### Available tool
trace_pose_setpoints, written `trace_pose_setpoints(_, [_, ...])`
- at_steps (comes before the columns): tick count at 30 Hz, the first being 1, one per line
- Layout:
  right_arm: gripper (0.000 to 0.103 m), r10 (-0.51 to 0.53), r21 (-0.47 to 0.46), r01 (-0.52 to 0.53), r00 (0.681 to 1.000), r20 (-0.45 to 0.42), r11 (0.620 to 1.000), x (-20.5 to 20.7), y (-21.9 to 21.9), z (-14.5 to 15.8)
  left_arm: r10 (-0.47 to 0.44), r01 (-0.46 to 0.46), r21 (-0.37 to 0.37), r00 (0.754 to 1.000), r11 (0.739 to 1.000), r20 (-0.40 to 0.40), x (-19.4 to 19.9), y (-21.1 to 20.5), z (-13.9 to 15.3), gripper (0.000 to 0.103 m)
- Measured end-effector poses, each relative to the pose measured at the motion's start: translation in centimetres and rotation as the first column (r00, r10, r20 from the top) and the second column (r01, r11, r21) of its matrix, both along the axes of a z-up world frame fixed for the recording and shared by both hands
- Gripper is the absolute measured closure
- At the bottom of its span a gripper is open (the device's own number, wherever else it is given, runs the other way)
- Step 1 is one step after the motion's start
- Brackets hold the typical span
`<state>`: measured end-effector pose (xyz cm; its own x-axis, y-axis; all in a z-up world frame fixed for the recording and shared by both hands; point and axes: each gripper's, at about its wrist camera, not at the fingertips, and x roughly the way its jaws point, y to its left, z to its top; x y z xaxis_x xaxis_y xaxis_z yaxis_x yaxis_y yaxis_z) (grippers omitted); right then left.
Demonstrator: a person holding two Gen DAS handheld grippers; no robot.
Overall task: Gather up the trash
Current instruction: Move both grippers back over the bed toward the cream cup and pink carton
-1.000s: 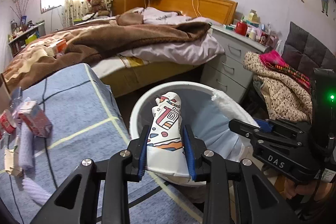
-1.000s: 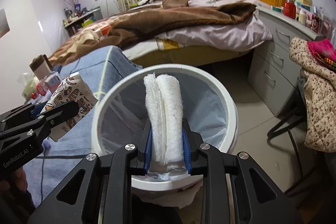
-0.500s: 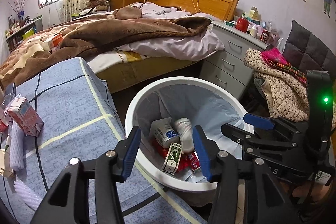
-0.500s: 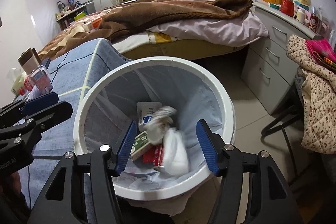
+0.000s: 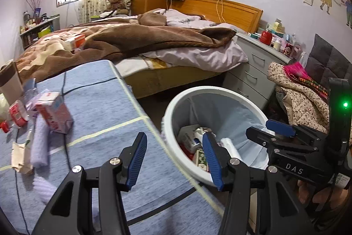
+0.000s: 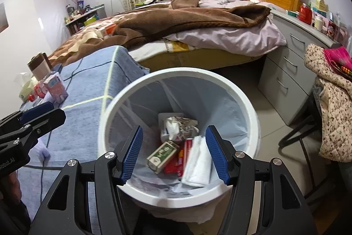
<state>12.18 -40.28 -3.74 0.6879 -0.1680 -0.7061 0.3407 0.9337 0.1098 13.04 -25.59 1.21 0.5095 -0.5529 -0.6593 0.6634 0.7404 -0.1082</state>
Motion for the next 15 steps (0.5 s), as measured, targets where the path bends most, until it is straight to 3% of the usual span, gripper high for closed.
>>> trace_pose_setpoints(15, [0.042,0.098,0.0,-0.098,0.993,0.059,0.995,1.7,4.3,0.7,0.123,-0.122,-0.01,0.991,0.992,0.045,0.7,6.4,0.8,0.046])
